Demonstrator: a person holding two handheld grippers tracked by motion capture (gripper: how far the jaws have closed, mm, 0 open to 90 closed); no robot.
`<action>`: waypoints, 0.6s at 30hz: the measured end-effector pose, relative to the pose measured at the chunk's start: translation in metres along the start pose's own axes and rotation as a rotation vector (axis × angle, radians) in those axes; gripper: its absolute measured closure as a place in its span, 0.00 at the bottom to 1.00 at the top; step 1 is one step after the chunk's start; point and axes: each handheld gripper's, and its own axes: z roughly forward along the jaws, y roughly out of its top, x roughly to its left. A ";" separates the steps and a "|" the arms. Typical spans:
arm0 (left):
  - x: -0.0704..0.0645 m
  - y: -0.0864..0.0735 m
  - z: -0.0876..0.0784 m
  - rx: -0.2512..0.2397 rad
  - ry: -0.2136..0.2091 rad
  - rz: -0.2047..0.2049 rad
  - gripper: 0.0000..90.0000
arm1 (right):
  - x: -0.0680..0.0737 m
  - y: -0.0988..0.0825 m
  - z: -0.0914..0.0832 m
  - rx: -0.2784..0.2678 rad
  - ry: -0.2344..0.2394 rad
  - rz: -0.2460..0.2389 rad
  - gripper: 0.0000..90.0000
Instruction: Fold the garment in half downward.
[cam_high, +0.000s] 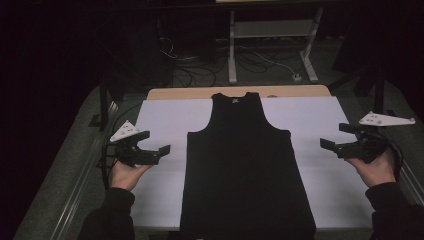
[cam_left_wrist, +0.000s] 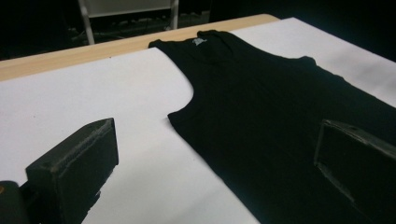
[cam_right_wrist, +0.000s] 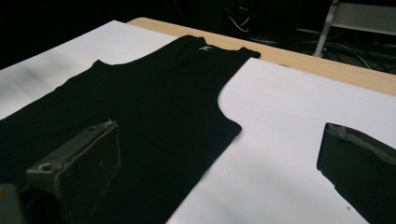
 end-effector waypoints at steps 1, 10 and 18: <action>0.000 0.001 0.001 0.004 -0.001 0.001 0.00 | 0.000 0.003 0.001 0.005 0.002 0.000 0.00; 0.001 0.013 0.009 0.017 -0.019 0.019 0.00 | 0.000 0.020 0.010 0.028 0.012 -0.016 0.00; 0.002 0.025 0.018 0.040 -0.033 0.038 0.00 | -0.005 0.027 0.024 0.064 0.016 -0.016 0.00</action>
